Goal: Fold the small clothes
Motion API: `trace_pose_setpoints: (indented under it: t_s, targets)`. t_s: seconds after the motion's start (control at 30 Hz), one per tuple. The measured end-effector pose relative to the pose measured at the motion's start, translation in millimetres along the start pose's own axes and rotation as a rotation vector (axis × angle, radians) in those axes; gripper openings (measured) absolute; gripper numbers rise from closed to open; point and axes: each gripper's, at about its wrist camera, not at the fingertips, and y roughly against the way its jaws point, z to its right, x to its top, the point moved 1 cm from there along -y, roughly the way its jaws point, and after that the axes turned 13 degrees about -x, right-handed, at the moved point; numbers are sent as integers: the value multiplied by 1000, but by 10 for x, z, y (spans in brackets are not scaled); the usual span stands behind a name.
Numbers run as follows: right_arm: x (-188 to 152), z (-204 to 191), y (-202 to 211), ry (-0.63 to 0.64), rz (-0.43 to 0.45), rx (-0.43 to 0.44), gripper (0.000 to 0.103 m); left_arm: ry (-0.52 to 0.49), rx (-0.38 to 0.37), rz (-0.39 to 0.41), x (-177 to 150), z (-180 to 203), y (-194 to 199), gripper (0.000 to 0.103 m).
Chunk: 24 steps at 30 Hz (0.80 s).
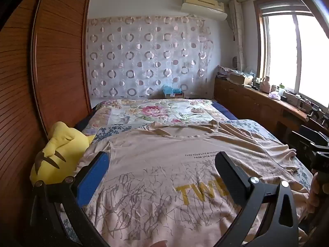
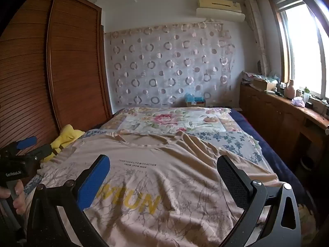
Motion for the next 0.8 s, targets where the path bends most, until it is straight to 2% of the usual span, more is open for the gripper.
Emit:
trace_pose_setpoints:
  t_s: [0.8]
  targets:
    - [-4, -2, 31, -5, 2, 2, 103, 1, 2, 3, 0, -1, 0, 103]
